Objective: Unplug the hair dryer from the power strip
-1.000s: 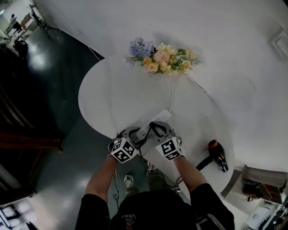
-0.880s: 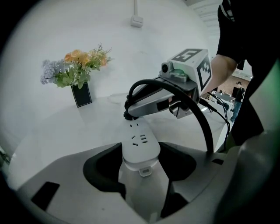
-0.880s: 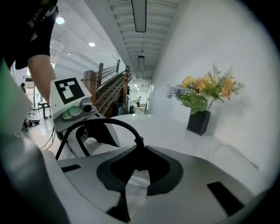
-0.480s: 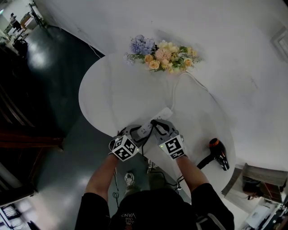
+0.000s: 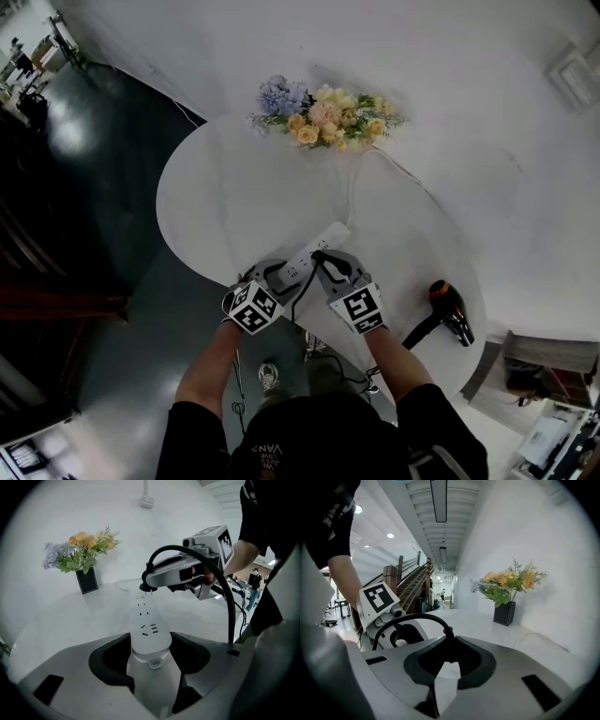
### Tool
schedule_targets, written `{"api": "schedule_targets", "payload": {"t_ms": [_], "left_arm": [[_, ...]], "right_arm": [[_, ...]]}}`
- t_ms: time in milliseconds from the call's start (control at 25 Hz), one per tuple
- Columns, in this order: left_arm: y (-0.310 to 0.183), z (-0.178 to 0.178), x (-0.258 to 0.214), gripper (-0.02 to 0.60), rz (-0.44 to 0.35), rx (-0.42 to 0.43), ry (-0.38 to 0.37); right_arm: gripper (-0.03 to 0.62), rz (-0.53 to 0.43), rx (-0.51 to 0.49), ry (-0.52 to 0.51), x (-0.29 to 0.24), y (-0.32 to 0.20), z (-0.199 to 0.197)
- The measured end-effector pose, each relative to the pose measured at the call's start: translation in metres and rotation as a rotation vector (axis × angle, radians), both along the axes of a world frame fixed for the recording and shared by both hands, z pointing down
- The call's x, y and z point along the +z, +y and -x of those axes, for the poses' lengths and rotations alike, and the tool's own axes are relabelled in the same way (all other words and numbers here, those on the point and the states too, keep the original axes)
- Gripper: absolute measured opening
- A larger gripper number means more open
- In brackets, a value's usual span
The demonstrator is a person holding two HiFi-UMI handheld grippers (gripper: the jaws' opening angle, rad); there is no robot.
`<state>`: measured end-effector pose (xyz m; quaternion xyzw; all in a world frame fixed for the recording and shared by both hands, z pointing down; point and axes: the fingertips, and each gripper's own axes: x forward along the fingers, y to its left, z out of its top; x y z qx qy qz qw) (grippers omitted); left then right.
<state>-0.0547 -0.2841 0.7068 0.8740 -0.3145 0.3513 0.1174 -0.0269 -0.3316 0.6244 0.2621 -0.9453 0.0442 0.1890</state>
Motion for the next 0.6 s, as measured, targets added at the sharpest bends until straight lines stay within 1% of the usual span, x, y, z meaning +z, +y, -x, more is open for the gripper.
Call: {"api": "schedule_targets", "payload": {"t_ms": [160,400,480,600], "left_arm": [[0.002,0.000,-0.002,0.281,-0.017,0.007,-0.005],[0.007,0.009,-0.022,0.284,-0.052,0.010,0.001],[0.010,0.012,-0.033,0.284,-0.079,-0.006,0.012],[0.014,0.015,-0.056,0.282,-0.150,-0.059,0.052]], "right_arm": [[0.071,0.011,0.037,-0.005,-0.006,0.006,-0.015],[0.071,0.001,0.098,-0.013,-0.023,0.019,-0.035],[0.071,-0.004,0.123,-0.020,-0.029,0.024,-0.041],[0.071,-0.005,0.164,-0.035,-0.037,0.034,-0.048]]}}
